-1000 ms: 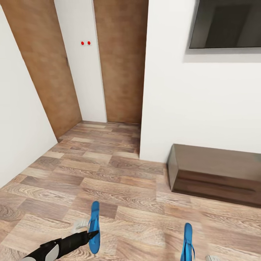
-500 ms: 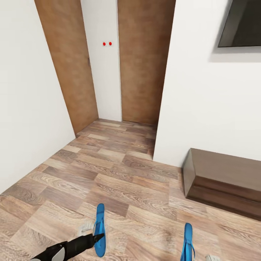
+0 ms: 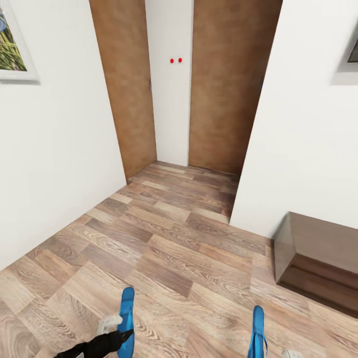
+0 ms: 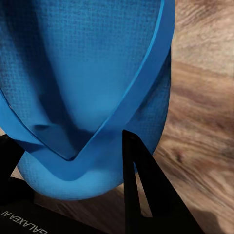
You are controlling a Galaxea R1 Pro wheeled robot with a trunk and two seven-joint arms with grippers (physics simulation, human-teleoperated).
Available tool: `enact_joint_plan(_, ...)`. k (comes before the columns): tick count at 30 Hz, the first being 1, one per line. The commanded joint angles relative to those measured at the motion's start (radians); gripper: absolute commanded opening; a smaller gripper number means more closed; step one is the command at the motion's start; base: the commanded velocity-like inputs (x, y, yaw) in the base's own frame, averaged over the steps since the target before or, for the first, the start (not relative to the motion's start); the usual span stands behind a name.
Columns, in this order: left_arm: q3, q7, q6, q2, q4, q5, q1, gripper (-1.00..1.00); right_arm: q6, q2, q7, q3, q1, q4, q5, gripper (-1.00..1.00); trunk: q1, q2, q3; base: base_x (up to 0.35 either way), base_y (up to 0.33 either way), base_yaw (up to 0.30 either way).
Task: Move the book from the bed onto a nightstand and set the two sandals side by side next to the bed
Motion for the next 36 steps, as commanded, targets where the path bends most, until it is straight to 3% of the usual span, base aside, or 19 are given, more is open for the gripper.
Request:
enact_joint_plan(1, 0.001, 0.002, -0.010, 0.002, 0.002, 0.002, 0.002, -1.00, 0.011, 0.001, 0.006, -0.009, 0.000, -0.002, 0.004, -1.00, 0.000, 0.000, -0.001, 0.000, 0.000, 0.293)
enact_joint_plan(9, 0.000, 0.016, -0.029, 0.042, 0.004, -0.006, 0.023, -1.00, 0.012, 0.001, 0.009, -0.009, 0.000, -0.002, 0.004, -1.00, 0.000, 0.000, -0.001, 0.000, 0.000, 0.293)
enact_joint_plan(23, -0.002, 0.016, -0.028, 0.031, 0.005, -0.004, 0.025, -1.00, 0.009, 0.001, 0.005, -0.008, 0.000, -0.002, 0.003, -1.00, 0.000, 0.000, -0.001, 0.000, 0.000, 0.286)
enact_joint_plan(36, -0.001, 0.017, -0.028, 0.030, 0.006, -0.003, 0.025, -1.00, 0.009, 0.001, 0.004, -0.007, 0.000, 0.000, 0.000, -1.00, 0.000, 0.000, 0.000, 0.000, 0.000, 0.028)
